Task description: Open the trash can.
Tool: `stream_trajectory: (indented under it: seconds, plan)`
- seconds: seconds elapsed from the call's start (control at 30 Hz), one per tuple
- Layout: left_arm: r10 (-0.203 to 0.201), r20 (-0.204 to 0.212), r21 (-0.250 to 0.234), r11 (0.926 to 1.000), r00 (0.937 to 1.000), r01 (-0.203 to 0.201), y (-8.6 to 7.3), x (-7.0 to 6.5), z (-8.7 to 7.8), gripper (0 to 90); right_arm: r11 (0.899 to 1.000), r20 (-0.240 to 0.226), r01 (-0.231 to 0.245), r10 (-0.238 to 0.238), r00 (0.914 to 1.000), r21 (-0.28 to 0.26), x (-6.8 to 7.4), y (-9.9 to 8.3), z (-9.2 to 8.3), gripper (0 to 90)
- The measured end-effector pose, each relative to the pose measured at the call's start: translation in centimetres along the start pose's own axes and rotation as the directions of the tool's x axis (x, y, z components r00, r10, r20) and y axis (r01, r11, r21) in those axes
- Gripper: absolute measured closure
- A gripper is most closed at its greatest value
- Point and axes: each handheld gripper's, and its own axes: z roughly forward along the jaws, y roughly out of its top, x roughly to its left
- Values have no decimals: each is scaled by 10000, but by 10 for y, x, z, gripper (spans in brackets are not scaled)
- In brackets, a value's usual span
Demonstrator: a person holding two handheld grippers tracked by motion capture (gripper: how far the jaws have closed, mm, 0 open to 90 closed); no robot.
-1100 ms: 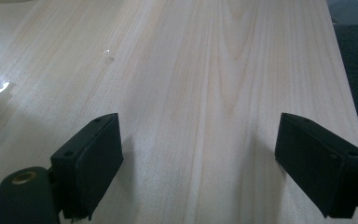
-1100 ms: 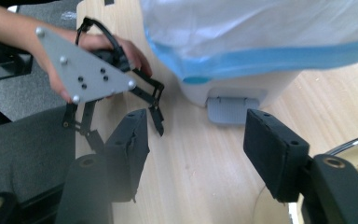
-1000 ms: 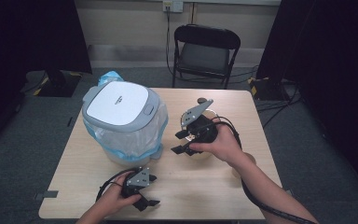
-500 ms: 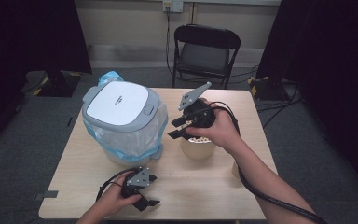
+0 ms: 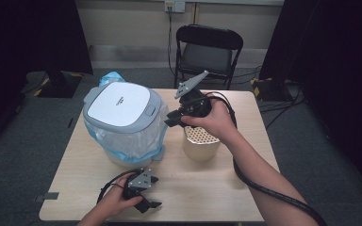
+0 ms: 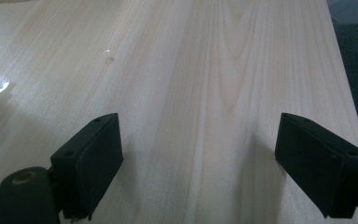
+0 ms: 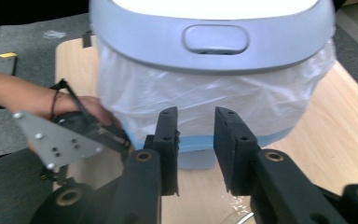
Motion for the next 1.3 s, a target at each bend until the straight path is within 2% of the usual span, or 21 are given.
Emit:
stream_trajectory:
  seconds: [0.23, 0.33, 0.53, 0.63, 0.93, 1.3]
  plan:
    - [-36, 1, -31, 10000, 10000, 36, 0, 0, 0, 142, 9999, 19, -13, 13, 10000, -117, -9, 9, 2, 763]
    - [-44, 5, -30, 10000, 10000, 44, 0, 0, 0, 141, 10000, 42, 10, -10, 10000, -13, -10, 15, 1, 784]
    - [-47, 7, -31, 10000, 10000, 47, 0, 0, 0, 142, 9999, -18, 50, -50, 10000, -142, -12, 27, -1, 811]
    - [-36, 5, -38, 10000, 10000, 36, 0, 0, 0, 141, 9998, -38, 109, -109, 9999, -172, -11, 31, 3, 816]
    - [-4, 5, -10, 10000, 10000, 4, 0, 0, 0, 141, 9995, 301, 229, -222, 9993, -234, -11, 45, 16, 851]
    - [-1, 5, -9, 10000, 10000, 1, 0, 0, 0, 141, 9996, 213, 233, -230, 9995, -175, -14, 55, 32, 865]
